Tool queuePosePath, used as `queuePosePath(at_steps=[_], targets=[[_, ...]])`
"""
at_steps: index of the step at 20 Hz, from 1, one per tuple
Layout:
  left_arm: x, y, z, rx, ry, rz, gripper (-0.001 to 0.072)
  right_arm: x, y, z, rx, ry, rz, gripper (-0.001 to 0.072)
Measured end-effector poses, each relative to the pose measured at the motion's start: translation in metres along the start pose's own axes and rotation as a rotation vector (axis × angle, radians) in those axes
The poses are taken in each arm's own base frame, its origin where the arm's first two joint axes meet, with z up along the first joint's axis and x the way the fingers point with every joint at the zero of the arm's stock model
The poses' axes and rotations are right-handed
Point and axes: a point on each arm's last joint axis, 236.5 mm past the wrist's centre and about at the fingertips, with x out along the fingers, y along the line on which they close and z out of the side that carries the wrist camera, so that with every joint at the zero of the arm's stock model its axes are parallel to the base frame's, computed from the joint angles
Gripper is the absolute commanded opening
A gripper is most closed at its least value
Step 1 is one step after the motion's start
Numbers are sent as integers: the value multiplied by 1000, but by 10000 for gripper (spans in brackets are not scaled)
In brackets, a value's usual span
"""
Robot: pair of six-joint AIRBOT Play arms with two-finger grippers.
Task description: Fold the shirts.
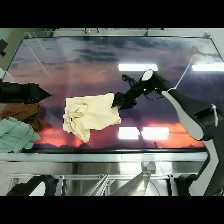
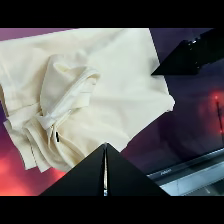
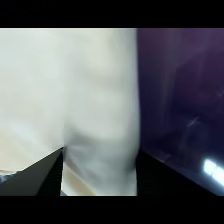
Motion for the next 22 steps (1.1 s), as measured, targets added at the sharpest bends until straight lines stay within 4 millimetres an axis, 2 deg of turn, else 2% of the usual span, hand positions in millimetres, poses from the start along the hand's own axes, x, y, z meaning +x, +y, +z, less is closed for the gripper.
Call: queuePosePath(at_steps=[1, 2, 5, 6, 8, 9, 11, 13, 15, 16, 18, 20, 22], targets=[[0, 0, 0, 0, 0, 0, 27, 10, 6, -3, -2, 14, 19, 272], [0, 0, 0, 0, 0, 0, 27, 18, 7, -3, -14, 14, 15, 11], [0, 0, 0, 0, 0, 0, 27, 29, 17, -4, -39, 14, 27, 16], [0, 0, 0, 0, -1, 0, 27, 25, 24, -3, -55, 10, 35, 17], [0, 0, 0, 0, 0, 0, 27, 0, 46, 2, -104, -16, 53, 16], [0, 0, 0, 0, 0, 0, 27, -21, 54, 5, -129, -33, 41, 16], [0, 0, 0, 0, 0, 0, 27, -81, 60, 13, -163, -88, -28, 16], [0, 0, 0, 0, 0, 0, 28, -160, 48, 19, -142, -181, -152, 16], [0, 0, 0, 0, 0, 0, 27, -247, 6, 16, -22, -298, -306, 17], [0, 0, 0, 1, 0, 0, 27, -292, -18, 7, 68, -361, -371, 16], [0, 0, 0, 9, 1, 0, 27, -363, -61, -21, 244, -459, -452, 16], [0, 0, 0, 15, 2, 0, 27, -423, -99, -55, 413, -556, -504, 16], [0, 0, 0, 19, 1, 0, 27, -462, -133, -93, 556, -607, -564, 15]])
